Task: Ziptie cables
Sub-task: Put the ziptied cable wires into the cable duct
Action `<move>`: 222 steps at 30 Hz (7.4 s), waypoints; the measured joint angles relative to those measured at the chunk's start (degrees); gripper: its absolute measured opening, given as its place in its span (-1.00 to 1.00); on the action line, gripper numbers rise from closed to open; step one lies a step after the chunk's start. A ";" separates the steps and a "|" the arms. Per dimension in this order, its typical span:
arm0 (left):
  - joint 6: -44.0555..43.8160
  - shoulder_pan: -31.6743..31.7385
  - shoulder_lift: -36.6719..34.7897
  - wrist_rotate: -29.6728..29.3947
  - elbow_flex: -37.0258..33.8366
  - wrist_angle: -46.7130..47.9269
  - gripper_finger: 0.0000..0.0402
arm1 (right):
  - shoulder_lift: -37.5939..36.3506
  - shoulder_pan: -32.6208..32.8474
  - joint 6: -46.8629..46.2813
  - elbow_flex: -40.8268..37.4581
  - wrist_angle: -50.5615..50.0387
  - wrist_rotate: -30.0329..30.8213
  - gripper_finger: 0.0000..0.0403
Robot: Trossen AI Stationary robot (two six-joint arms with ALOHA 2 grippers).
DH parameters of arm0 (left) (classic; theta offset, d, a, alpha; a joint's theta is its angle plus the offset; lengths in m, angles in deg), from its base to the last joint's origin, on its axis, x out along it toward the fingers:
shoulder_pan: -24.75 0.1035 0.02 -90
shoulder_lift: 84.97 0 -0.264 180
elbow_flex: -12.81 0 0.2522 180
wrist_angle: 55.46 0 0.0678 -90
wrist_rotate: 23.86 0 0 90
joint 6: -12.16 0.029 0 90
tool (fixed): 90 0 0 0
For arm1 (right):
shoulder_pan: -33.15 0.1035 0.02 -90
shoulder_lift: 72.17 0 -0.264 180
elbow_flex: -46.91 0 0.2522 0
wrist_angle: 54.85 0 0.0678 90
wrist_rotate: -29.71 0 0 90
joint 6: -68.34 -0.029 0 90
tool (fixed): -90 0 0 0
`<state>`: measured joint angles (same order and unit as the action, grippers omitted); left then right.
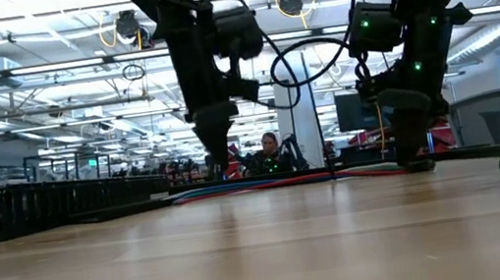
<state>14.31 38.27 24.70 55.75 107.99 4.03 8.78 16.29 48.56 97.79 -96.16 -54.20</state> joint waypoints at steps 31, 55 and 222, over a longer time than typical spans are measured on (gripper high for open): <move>-53.74 2.27 -27.95 3.94 -22.65 9.61 0.22 | -15.50 -18.17 9.56 9.40 1.89 2.64 0.43; -55.86 2.62 -15.12 0.78 -22.71 5.14 0.22 | -15.46 -18.36 9.57 9.35 1.57 2.55 0.43; 0.36 -19.28 -2.70 13.13 -8.02 -19.72 -1.00 | -20.84 -31.31 11.91 9.35 -10.40 5.57 0.43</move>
<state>14.67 18.99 22.01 68.88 99.97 -15.69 -12.06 -15.02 60.46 107.15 -106.57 -48.63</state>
